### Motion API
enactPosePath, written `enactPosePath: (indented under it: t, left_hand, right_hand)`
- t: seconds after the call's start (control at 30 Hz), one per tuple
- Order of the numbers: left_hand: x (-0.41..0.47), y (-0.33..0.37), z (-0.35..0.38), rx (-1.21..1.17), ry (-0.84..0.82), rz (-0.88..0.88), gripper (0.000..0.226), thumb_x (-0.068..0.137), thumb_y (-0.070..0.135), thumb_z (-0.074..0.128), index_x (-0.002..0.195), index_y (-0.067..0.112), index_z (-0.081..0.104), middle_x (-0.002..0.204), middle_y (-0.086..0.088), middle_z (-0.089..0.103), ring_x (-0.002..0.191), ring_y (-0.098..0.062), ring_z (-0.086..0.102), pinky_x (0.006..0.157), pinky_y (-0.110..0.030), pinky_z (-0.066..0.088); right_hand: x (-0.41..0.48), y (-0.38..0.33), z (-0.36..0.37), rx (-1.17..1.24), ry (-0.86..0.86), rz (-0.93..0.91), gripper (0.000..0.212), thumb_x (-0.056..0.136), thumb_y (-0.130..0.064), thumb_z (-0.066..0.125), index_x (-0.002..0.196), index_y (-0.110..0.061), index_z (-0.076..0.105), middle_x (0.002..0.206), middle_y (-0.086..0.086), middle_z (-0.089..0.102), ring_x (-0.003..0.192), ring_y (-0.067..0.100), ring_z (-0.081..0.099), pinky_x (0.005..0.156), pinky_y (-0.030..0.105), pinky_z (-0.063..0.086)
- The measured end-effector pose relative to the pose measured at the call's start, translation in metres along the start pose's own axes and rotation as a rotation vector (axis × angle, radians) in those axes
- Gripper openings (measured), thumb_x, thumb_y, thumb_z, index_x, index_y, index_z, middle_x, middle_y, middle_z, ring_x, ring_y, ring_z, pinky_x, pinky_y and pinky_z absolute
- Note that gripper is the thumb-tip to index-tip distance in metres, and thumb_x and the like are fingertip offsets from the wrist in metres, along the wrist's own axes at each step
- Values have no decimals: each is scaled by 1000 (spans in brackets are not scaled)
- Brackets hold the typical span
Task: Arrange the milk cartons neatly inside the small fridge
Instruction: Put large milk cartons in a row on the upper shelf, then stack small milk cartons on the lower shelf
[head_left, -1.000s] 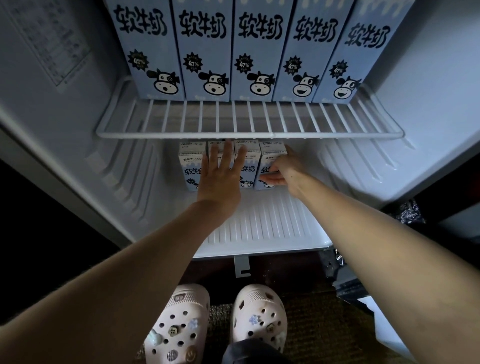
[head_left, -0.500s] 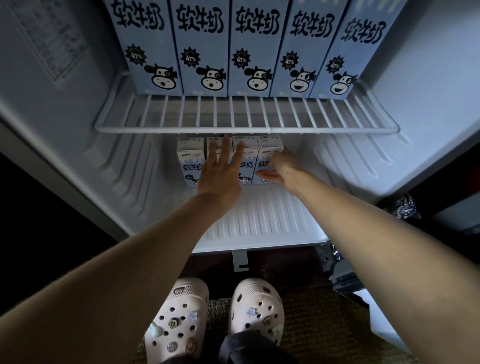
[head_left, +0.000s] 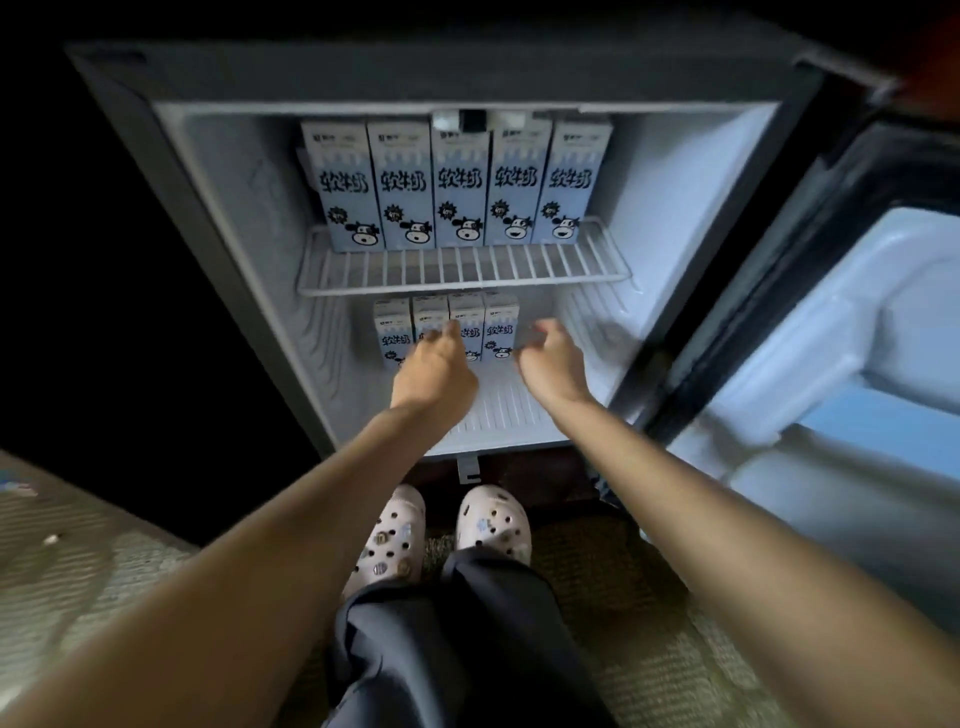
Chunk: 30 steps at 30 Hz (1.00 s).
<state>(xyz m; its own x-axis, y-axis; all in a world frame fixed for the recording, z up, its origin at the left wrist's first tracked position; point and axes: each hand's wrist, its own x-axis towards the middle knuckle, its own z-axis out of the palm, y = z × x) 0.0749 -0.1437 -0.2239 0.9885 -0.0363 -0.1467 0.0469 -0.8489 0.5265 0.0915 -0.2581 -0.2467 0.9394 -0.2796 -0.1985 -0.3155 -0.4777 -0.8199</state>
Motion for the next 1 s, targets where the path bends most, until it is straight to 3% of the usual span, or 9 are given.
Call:
enactPosePath:
  t: [0.1, 0.2, 0.47, 0.6, 0.7, 0.93, 1.0]
  left_hand:
    - [-58, 24, -25, -43, 38, 9, 47, 86, -4, 37, 131, 7, 44, 128, -18, 52, 115, -33, 51, 92, -38, 44]
    - [-114, 45, -46, -57, 33, 52, 36, 91, 5, 39, 125, 7, 53, 126, -18, 55, 115, -33, 52, 93, -34, 43]
    - [-247, 110, -49, -69, -3, 245, 33, 91, 12, 43, 120, 8, 58, 123, -15, 60, 114, -33, 54, 92, -32, 44]
    - [-300, 135, -14, -55, -53, 353, 29, 91, 11, 44, 111, 4, 63, 115, -15, 64, 107, -33, 57, 86, -31, 46]
    - [-331, 147, 21, -43, -151, 375, 30, 93, 13, 42, 113, 3, 63, 118, -17, 62, 112, -35, 56, 91, -34, 45]
    - [-378, 160, 109, 116, -408, 378, 31, 92, 15, 42, 116, 6, 61, 118, -16, 60, 109, -34, 58, 89, -35, 47]
    - [-386, 158, 132, 140, -468, 370, 31, 91, 13, 42, 115, 6, 61, 115, -16, 61, 106, -33, 60, 86, -34, 49]
  right_hand:
    - [-68, -16, -38, -29, 21, -98, 37, 90, -5, 46, 125, -9, 53, 127, 7, 59, 117, 23, 54, 91, 22, 39]
    - [-129, -19, -80, -62, 74, -181, 31, 90, -5, 46, 117, -8, 60, 121, 5, 63, 110, 17, 57, 80, 12, 34]
    - [-273, 5, -161, -105, 226, -231, 24, 91, -9, 47, 106, -9, 66, 111, 7, 67, 99, 19, 60, 79, 21, 41]
    - [-325, 43, -191, -168, 286, -153, 25, 92, -11, 45, 107, -9, 66, 113, 8, 67, 104, 26, 60, 81, 26, 44]
    - [-357, 81, -207, -229, 300, -78, 26, 91, -11, 44, 106, -8, 66, 111, 11, 67, 106, 28, 60, 88, 34, 47]
    - [-402, 191, -214, -217, 325, 196, 25, 91, -10, 42, 98, -1, 64, 102, 14, 67, 96, 29, 61, 82, 36, 49]
    - [-408, 223, -209, -210, 293, 270, 25, 92, -11, 42, 99, -1, 64, 100, 13, 68, 92, 25, 62, 77, 31, 49]
